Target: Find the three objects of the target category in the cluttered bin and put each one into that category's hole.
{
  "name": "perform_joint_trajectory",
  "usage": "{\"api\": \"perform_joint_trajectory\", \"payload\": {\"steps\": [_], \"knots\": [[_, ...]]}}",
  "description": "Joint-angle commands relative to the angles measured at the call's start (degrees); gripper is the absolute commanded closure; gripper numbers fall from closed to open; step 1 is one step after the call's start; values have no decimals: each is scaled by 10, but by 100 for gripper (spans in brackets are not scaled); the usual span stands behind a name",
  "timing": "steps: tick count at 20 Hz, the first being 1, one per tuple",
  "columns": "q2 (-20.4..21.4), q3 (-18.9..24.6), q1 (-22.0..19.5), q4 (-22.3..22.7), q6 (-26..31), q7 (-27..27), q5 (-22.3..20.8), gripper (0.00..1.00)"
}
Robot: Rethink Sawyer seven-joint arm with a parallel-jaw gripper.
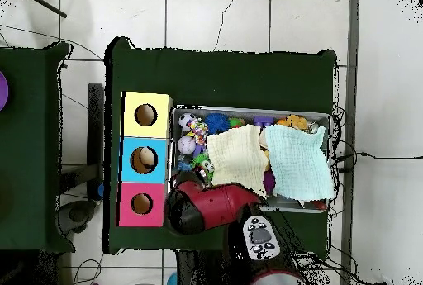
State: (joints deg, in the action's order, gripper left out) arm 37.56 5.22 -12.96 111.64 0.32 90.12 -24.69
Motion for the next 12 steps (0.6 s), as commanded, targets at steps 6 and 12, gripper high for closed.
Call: {"api": "perform_joint_trajectory", "payload": {"steps": [6,12], "knots": [[125,98,-56,-39,143,23,51,0],[128,125,-76,-62,137,21,53,0]]}}
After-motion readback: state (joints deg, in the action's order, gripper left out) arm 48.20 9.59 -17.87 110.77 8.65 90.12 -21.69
